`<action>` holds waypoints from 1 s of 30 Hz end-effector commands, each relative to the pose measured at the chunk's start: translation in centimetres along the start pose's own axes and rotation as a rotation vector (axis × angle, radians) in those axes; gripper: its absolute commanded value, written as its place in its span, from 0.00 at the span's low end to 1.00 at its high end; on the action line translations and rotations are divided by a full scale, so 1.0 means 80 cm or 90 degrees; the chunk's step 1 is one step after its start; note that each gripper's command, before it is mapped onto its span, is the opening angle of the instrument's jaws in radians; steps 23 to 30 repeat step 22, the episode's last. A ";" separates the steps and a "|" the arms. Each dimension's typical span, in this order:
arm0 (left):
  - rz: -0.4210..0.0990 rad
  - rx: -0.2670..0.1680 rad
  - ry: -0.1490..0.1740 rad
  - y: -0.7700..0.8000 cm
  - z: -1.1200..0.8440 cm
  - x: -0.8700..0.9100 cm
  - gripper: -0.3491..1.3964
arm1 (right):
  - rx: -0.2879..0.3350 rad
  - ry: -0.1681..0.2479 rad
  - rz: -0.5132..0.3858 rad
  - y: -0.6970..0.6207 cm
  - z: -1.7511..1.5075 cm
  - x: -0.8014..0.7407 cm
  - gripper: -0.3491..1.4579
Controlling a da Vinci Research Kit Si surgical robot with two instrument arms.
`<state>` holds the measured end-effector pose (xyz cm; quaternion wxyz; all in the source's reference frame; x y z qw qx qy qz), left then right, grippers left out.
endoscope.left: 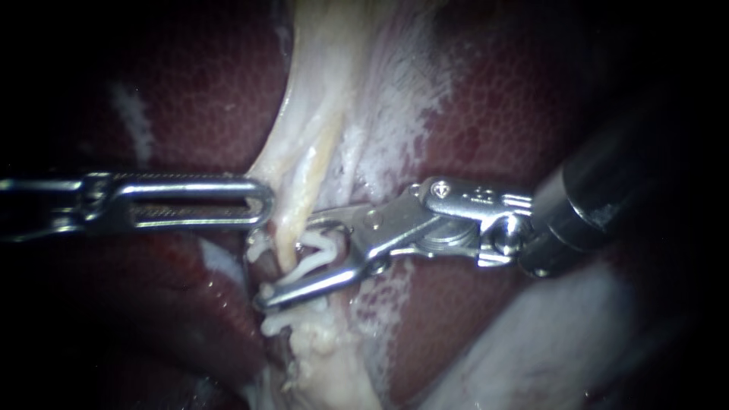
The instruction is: Clipping third clip left tube
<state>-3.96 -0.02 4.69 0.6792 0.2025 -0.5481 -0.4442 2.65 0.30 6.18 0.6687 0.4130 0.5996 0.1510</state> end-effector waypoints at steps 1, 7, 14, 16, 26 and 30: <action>0.000 0.000 0.000 0.0000 0.0000 0.0000 0.00 | 0.001 0.000 -0.001 0.0004 -0.0005 0.0002 0.00; 0.000 0.000 0.000 0.0000 0.0000 0.0000 0.00 | 0.002 0.000 -0.001 0.0016 -0.0016 0.0002 0.00; 0.000 0.000 0.000 0.0000 0.0000 0.0001 0.00 | 0.003 -0.001 -0.002 0.0013 -0.0012 0.0000 0.00; 0.000 0.000 0.000 0.0000 0.0001 0.0001 0.00 | 0.003 -0.001 -0.002 0.0013 -0.0012 0.0000 0.00; 0.000 0.000 0.000 0.0000 0.0001 0.0001 0.00 | 0.003 -0.001 -0.002 0.0013 -0.0012 -0.0001 0.00; 0.000 0.000 0.000 0.0000 0.0001 0.0001 0.00 | 0.003 -0.001 -0.002 0.0013 -0.0012 -0.0001 0.00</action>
